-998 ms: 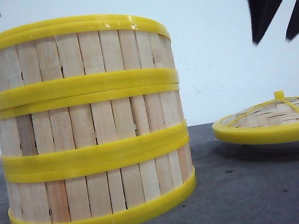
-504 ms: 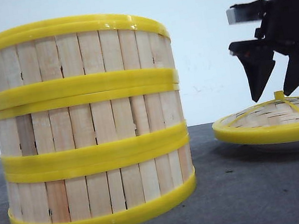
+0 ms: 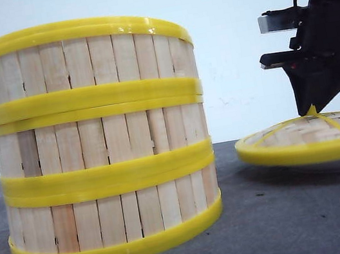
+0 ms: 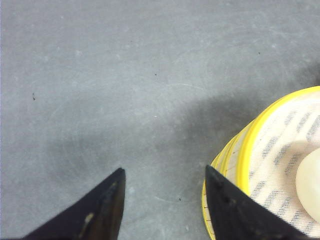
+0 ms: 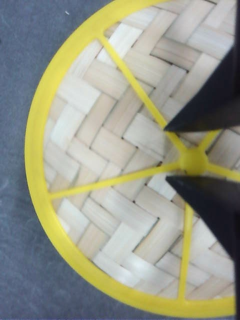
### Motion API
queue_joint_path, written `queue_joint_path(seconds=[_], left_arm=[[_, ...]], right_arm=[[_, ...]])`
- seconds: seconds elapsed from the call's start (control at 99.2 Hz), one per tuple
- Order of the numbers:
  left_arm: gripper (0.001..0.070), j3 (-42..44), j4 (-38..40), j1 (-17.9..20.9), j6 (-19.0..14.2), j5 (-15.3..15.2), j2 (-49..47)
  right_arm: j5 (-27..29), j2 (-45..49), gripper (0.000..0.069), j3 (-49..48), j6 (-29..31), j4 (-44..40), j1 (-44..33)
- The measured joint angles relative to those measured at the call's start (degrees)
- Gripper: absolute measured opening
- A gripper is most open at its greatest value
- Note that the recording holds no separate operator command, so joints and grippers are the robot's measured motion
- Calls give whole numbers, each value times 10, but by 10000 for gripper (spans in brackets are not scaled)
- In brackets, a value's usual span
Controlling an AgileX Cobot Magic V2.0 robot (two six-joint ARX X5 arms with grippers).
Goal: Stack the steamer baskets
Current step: 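Lower right gripper onto the yellow knob of the bamboo lid and grasp, then lift the lid off the white plate and carry it over the stack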
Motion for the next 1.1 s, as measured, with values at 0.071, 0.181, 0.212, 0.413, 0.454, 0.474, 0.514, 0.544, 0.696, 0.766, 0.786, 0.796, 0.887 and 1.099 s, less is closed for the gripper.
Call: queue_joint_path(seconds=[0.071,0.181,0.212,0.413,0.454,0.474,0.514,0.544,0.696,0.766,0.786,0.796,0.887,1.099], left_arm=[[300,0,0,0,0,0,0],[300,0,0,0,0,0,0],[300,0,0,0,0,0,0],[300,0,0,0,0,0,0],[300,0,0,0,0,0,0],[300,0,0,0,0,0,0],[300,0,0,0,0,0,0],[299,0,0,0,0,0,0],[300,0,0,0,0,0,0],[300,0,0,0,-2,0,0],[300,0,0,0,-2,0,0],[300,0,0,0,-2,0,0],[300,0,0,0,-2,0,0],[300,0,-1,0,-2,0,0]], right_arm=[[-3,0,61,2,2,2,0],[-3,0,58,2,4,2,0],[-3,0,58,2,4,2,0],[-3,0,58,12,6,-9,0],[-4,0,58,19,6,-19,0],[-5,0,58,23,6,-22,0],[-5,-1,58,30,5,-28,0],[-5,-3,58,37,5,-32,0],[-23,-22,58,80,3,-55,1],[-35,-26,58,111,0,-71,1],[-36,-26,58,122,-1,-78,2],[-37,-26,58,127,-2,-81,2],[-37,-26,58,175,-12,-120,7],[-84,-26,58,310,-29,-192,29]])
